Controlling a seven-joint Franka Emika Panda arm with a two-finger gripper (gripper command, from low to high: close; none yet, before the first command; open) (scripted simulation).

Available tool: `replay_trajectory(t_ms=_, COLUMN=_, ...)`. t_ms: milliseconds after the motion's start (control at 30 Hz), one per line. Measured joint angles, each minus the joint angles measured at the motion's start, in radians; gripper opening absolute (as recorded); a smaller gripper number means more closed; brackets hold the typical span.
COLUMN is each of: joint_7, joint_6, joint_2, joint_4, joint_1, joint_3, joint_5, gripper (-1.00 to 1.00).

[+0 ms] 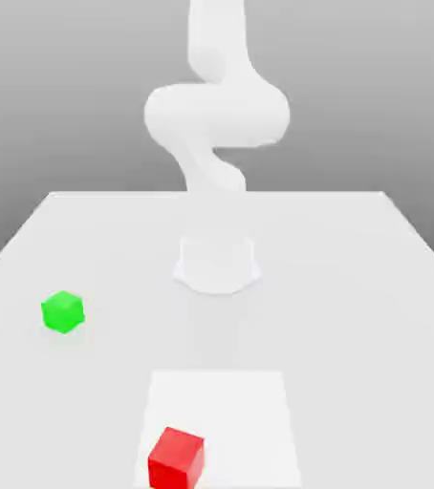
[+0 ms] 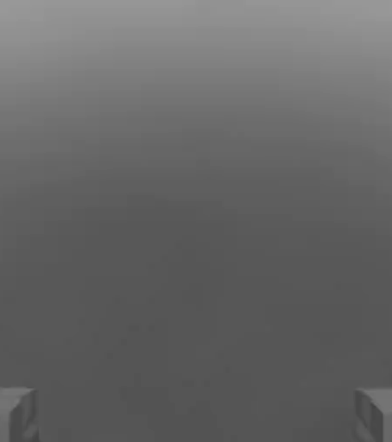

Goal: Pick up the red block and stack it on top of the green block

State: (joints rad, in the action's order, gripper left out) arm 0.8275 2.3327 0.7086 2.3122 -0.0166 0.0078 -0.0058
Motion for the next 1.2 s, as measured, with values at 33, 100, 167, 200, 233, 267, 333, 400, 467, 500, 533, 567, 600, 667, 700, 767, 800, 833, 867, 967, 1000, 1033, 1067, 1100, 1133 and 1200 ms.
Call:
replay_trajectory(t_ms=33, joint_7=0.012, joint_6=0.014, joint_2=-0.039, joint_4=0.005, joint_1=-0.007, joint_3=0.003, joint_5=-0.003, gripper=0.00)
replay_trajectory(t_ms=100, joint_7=0.034, joint_6=0.041, joint_2=-0.114, joint_4=0.015, joint_1=-0.020, joint_3=0.009, joint_5=-0.007, gripper=0.00)
replay_trajectory(t_ms=167, joint_7=0.057, joint_6=0.067, joint_2=-0.187, joint_4=0.025, joint_1=-0.032, joint_3=0.013, joint_5=-0.013, gripper=0.00)
replay_trajectory(t_ms=200, joint_7=0.068, joint_6=0.080, joint_2=-0.224, joint_4=0.030, joint_1=-0.037, joint_3=0.016, joint_5=-0.015, gripper=0.00)
replay_trajectory(t_ms=233, joint_7=0.079, joint_6=0.093, joint_2=-0.260, joint_4=0.035, joint_1=-0.043, joint_3=0.017, joint_5=-0.018, gripper=0.00)
replay_trajectory(t_ms=267, joint_7=0.090, joint_6=0.106, joint_2=-0.296, joint_4=0.040, joint_1=-0.048, joint_3=0.019, joint_5=-0.020, gripper=0.00)
replay_trajectory(t_ms=333, joint_7=0.112, joint_6=0.132, joint_2=-0.369, joint_4=0.049, joint_1=-0.057, joint_3=0.021, joint_5=-0.026, gripper=0.00)
replay_trajectory(t_ms=400, joint_7=0.134, joint_6=0.158, joint_2=-0.442, joint_4=0.059, joint_1=-0.066, joint_3=0.022, joint_5=-0.030, gripper=0.00)
replay_trajectory(t_ms=467, joint_7=0.155, joint_6=0.183, joint_2=-0.514, joint_4=0.069, joint_1=-0.073, joint_3=0.022, joint_5=-0.033, gripper=0.00)
replay_trajectory(t_ms=500, joint_7=0.164, joint_6=0.197, joint_2=-0.550, joint_4=0.074, joint_1=-0.077, joint_3=0.022, joint_5=-0.034, gripper=0.00)
replay_trajectory(t_ms=533, joint_7=0.174, joint_6=0.210, joint_2=-0.586, joint_4=0.079, joint_1=-0.079, joint_3=0.021, joint_5=-0.035, gripper=0.00)
replay_trajectory(t_ms=567, joint_7=0.184, joint_6=0.223, joint_2=-0.623, joint_4=0.083, joint_1=-0.083, joint_3=0.019, joint_5=-0.035, gripper=0.00)
replay_trajectory(t_ms=600, joint_7=0.193, joint_6=0.236, joint_2=-0.659, joint_4=0.088, joint_1=-0.086, joint_3=0.018, joint_5=-0.035, gripper=0.00)
replay_trajectory(t_ms=667, joint_7=0.209, joint_6=0.262, joint_2=-0.731, joint_4=0.098, joint_1=-0.093, joint_3=0.015, joint_5=-0.032, gripper=0.00)
replay_trajectory(t_ms=700, joint_7=0.216, joint_6=0.275, joint_2=-0.767, joint_4=0.103, joint_1=-0.093, joint_3=0.013, joint_5=-0.029, gripper=0.00)
replay_trajectory(t_ms=767, joint_7=0.229, joint_6=0.301, joint_2=-0.839, joint_4=0.113, joint_1=-0.095, joint_3=0.011, joint_5=-0.020, gripper=0.00)
replay_trajectory(t_ms=800, joint_7=0.234, joint_6=0.314, joint_2=-0.875, joint_4=0.118, joint_1=-0.096, joint_3=0.010, joint_5=-0.015, gripper=0.00)
replay_trajectory(t_ms=833, joint_7=0.238, joint_6=0.329, joint_2=-0.911, joint_4=0.121, joint_1=-0.097, joint_3=0.009, joint_5=-0.009, gripper=0.00)
replay_trajectory(t_ms=867, joint_7=0.241, joint_6=0.351, joint_2=-0.948, joint_4=0.120, joint_1=-0.098, joint_3=0.009, joint_5=-0.007, gripper=0.00)
replay_trajectory(t_ms=967, joint_7=0.245, joint_6=0.436, joint_2=-1.056, joint_4=0.107, joint_1=-0.096, joint_3=0.006, joint_5=-0.006, gripper=0.00)
replay_trajectory(t_ms=1000, joint_7=0.245, joint_6=0.466, joint_2=-1.092, joint_4=0.102, joint_1=-0.094, joint_3=0.004, joint_5=-0.007, gripper=0.00)
replay_trajectory(t_ms=1033, joint_7=0.246, joint_6=0.482, joint_2=-1.112, joint_4=0.099, joint_1=-0.094, joint_3=0.004, joint_5=-0.008, gripper=-1.00)
replay_trajectory(t_ms=1067, joint_7=0.246, joint_6=0.482, joint_2=-1.112, joint_4=0.099, joint_1=-0.094, joint_3=0.004, joint_5=-0.008, gripper=-1.00)
replay_trajectory(t_ms=1100, joint_7=0.246, joint_6=0.482, joint_2=-1.112, joint_4=0.099, joint_1=-0.094, joint_3=0.004, joint_5=-0.008, gripper=-1.00)
replay_trajectory(t_ms=1133, joint_7=0.246, joint_6=0.482, joint_2=-1.112, joint_4=0.099, joint_1=-0.094, joint_3=0.004, joint_5=-0.008, gripper=-1.00)
replay_trajectory(t_ms=1200, joint_7=0.247, joint_6=0.483, joint_2=-1.112, joint_4=0.099, joint_1=-0.094, joint_3=0.004, joint_5=-0.009, gripper=-1.00)
